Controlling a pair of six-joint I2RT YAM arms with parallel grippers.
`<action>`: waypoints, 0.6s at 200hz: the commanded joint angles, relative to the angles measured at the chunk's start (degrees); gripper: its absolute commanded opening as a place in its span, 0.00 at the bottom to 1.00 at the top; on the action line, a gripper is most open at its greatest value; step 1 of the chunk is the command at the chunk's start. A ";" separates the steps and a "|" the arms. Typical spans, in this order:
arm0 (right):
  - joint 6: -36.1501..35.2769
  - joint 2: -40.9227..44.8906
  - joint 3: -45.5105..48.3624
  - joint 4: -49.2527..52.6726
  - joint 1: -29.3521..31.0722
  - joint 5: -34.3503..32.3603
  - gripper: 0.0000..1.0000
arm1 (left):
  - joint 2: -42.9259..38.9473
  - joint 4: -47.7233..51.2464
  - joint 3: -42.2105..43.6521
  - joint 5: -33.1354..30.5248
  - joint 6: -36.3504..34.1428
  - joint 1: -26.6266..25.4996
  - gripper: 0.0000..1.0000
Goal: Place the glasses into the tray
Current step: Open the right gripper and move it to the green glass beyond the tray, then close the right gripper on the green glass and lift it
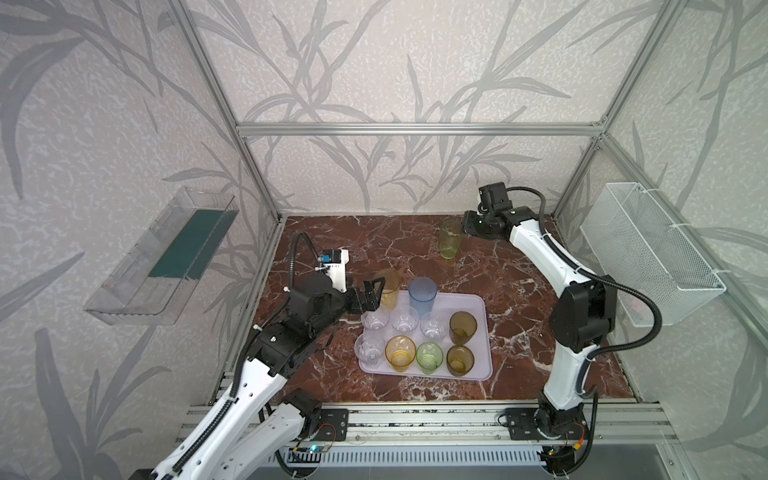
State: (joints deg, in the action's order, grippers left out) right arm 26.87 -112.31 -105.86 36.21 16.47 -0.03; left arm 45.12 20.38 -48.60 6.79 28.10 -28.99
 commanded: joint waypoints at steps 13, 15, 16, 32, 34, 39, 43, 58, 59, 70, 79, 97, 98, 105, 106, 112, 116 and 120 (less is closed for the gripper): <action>0.16 -4.98 -5.35 2.30 -1.07 1.40 0.56 | 1.77 -2.45 -1.72 2.05 -1.11 -0.14 0.99; 0.12 -5.34 -5.63 2.49 -1.04 1.25 0.56 | 1.87 -2.50 -1.75 2.01 -1.11 -0.11 0.99; 0.16 -5.45 -5.78 2.57 -1.06 1.21 0.56 | 1.88 -2.47 -1.76 2.05 -1.16 -0.10 0.99; 0.02 -7.78 -7.82 3.58 -1.09 0.52 0.54 | 2.34 -2.95 -1.69 2.22 -1.22 -0.10 1.00; 0.02 -8.06 -8.03 3.60 -1.13 0.59 0.53 | 2.42 -3.02 -1.68 2.19 -1.21 -0.14 0.99; 0.10 -8.70 -8.51 3.61 -1.17 0.85 0.51 | 2.58 -3.20 -1.67 2.13 -1.20 -0.17 0.99; 0.23 -9.21 -8.93 3.60 -1.30 1.11 0.51 | 2.73 -3.31 -1.53 1.94 -1.20 -0.14 0.99; 0.65 -10.86 -10.24 3.61 -1.53 2.24 0.51 | 3.25 -3.64 -1.56 1.79 -1.42 -0.11 1.00; 0.64 -10.97 -10.33 3.61 -1.53 2.28 0.51 | 3.23 -3.66 -1.53 1.81 -1.49 -0.15 0.99; 0.55 -12.10 -11.25 4.03 -1.53 2.28 0.50 | 3.77 -3.75 -1.65 1.72 -1.70 -0.10 0.99; 0.49 -12.79 -12.11 4.55 -1.53 2.01 0.48 | 4.20 -3.72 -1.63 1.68 -1.73 -0.12 0.99; 0.42 -13.50 -12.56 4.68 -1.53 1.79 0.46 | 4.76 -3.94 -1.63 1.60 -1.85 -0.10 0.99; 0.39 -13.53 -12.59 4.72 -1.53 1.79 0.45 | 4.78 -3.94 -1.65 1.58 -1.88 -0.10 0.99; 0.33 -13.80 -12.75 4.66 -1.52 1.71 0.42 | 4.87 -4.00 -1.52 1.49 -1.85 -0.10 0.99; 0.31 -13.89 -12.77 4.70 -1.53 1.70 0.42 | 4.88 -3.97 -1.51 1.48 -1.92 -0.10 0.99; 0.29 -14.07 -12.96 4.74 -1.53 1.72 0.40 | 4.91 -4.08 -1.27 1.29 -1.91 -0.10 0.99; 0.20 -14.29 -13.11 4.75 -1.53 1.77 0.38 | 4.91 -4.09 -1.23 1.19 -1.95 -0.10 0.99; 0.20 -14.51 -13.26 4.88 -1.57 1.84 0.35 | 4.95 -4.27 -1.10 1.01 -1.99 -0.12 0.99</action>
State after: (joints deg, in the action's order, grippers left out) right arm 27.38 -125.58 -116.36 39.48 15.25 1.56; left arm 50.13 17.82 -48.62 8.23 27.35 -28.99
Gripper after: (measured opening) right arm 0.407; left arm 0.994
